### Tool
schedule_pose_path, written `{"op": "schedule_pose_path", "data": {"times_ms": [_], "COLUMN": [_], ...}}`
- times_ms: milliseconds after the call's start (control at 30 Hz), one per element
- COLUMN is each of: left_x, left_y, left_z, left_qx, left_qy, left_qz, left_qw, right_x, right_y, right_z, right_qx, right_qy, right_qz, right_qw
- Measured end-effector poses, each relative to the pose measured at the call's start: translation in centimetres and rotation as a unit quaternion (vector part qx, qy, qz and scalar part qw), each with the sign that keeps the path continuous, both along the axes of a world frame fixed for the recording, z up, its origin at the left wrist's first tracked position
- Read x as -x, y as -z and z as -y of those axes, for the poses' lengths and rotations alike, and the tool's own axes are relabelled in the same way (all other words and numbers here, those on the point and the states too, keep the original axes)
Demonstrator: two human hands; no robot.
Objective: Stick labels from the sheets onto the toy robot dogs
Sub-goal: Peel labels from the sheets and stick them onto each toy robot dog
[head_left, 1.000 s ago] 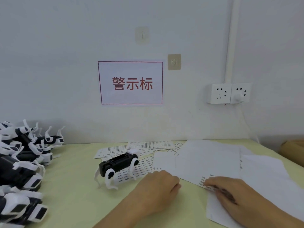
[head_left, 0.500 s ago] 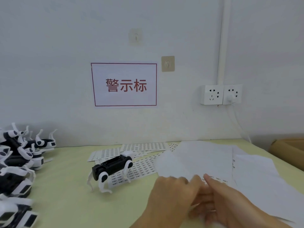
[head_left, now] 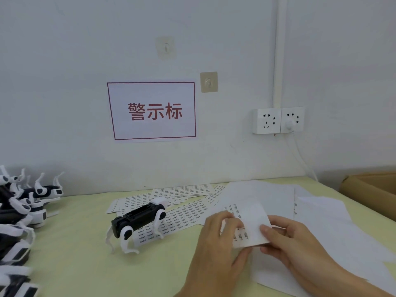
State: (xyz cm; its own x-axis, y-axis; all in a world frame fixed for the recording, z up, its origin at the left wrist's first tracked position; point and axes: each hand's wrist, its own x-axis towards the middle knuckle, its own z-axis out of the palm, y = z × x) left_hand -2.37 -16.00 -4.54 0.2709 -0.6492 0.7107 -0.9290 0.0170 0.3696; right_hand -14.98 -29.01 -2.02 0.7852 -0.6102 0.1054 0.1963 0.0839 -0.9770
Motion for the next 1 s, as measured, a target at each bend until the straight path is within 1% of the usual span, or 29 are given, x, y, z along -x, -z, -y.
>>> {"op": "schedule_pose_path", "data": {"times_ms": [33,100,200,300,400,467,533,633,733,800,867,933,1000], "left_x": [0.1,0.2,0.0,-0.4,-0.8,-0.8,-0.9,-0.8,-0.5,-0.3,-0.2,-0.1,0.0], "left_y": [-0.2,-0.6,-1.2,-1.3,-1.4,-1.3,-1.2,-1.1,-1.3,-1.2,-0.8,-0.6,-0.5], "left_z": [-0.1,-0.2,-0.2,-0.3,-0.4,-0.5,-0.5,-0.5,-0.4,-0.5,-0.5,-0.6,-0.4], "left_qx": [0.009,0.006,0.006,-0.030,-0.010,0.006,0.012,0.001,-0.009,0.001,0.019,0.037,0.059], "left_qy": [-0.004,-0.001,0.000,0.055,0.093,0.095,0.099,0.108,0.103,0.083,0.053,0.033,0.029], "left_qz": [-0.031,-0.124,-0.257,-0.354,-0.398,-0.400,-0.390,-0.356,-0.297,-0.228,-0.133,-0.030,0.061], "left_qw": [0.999,0.992,0.966,0.933,0.912,0.912,0.916,0.928,0.949,0.970,0.990,0.998,0.996], "right_x": [0.0,0.0,-0.1,-0.1,-0.1,0.0,0.0,0.0,0.0,0.0,0.1,0.1,0.3], "right_y": [0.0,0.0,0.2,0.4,0.7,0.6,0.5,0.6,0.6,0.5,0.5,0.2,0.0], "right_z": [0.0,0.2,0.3,0.3,0.3,0.1,-0.1,-0.1,-0.1,-0.2,-0.4,-0.8,-1.2], "right_qx": [0.006,0.020,0.035,0.035,0.060,0.121,0.162,0.157,0.163,0.176,0.185,0.199,0.223], "right_qy": [0.008,0.025,0.034,0.000,-0.050,-0.083,-0.095,-0.069,-0.055,-0.042,-0.027,-0.014,-0.004], "right_qz": [0.002,0.000,-0.004,-0.001,-0.030,-0.074,-0.108,-0.113,-0.118,-0.122,-0.127,-0.130,-0.137], "right_qw": [1.000,0.999,0.999,0.999,0.996,0.986,0.976,0.979,0.978,0.976,0.974,0.971,0.965]}}
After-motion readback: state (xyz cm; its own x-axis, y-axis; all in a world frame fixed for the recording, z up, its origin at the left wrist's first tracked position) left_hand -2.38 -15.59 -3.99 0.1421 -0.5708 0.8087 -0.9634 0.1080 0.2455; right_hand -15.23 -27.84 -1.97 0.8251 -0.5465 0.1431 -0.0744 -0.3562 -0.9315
